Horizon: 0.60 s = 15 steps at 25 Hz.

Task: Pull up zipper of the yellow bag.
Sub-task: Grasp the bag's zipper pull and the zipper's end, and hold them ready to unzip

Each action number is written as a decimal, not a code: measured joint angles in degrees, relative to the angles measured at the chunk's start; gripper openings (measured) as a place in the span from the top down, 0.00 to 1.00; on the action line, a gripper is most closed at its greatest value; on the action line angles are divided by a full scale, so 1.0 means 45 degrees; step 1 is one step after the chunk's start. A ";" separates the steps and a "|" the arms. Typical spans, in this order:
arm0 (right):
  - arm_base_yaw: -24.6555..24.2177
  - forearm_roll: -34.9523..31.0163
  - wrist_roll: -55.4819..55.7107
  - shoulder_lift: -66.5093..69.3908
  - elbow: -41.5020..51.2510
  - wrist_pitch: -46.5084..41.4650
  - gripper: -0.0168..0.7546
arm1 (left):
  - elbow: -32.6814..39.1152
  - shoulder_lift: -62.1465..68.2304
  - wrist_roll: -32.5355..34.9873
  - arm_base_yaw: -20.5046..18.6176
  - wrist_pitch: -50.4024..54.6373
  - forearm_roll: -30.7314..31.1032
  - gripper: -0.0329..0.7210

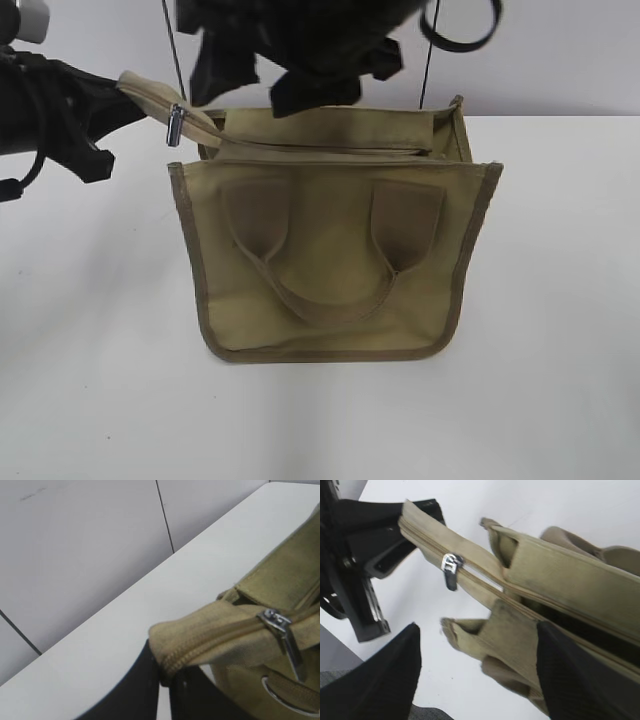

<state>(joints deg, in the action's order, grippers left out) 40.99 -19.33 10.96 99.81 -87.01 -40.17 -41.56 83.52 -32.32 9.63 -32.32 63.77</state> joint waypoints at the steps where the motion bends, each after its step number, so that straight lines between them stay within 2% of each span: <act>1: 0.0146 -0.0028 0.0137 0.0486 -0.0804 -0.0256 0.33 | 0.0000 0.0000 0.0000 0.0000 0.0000 0.0058 0.94; 7: 0.0498 -0.0151 0.0930 0.2485 -0.3356 -0.1626 0.44 | 0.0000 0.0000 0.0000 0.0000 0.0000 0.0117 0.94; 11: 0.0508 -0.0503 0.1172 0.2909 -0.3712 -0.2017 0.55 | 0.0000 0.0000 0.0000 0.0000 0.0000 0.0130 0.94; 15: 0.0508 -0.0548 0.1561 0.3169 -0.3759 -0.2091 0.57 | 0.0000 0.0000 0.0000 0.0000 0.0000 0.0142 0.94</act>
<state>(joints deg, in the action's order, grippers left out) 43.27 -21.79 17.98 114.07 -103.93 -49.58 -41.56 83.52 -32.32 9.63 -32.32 64.41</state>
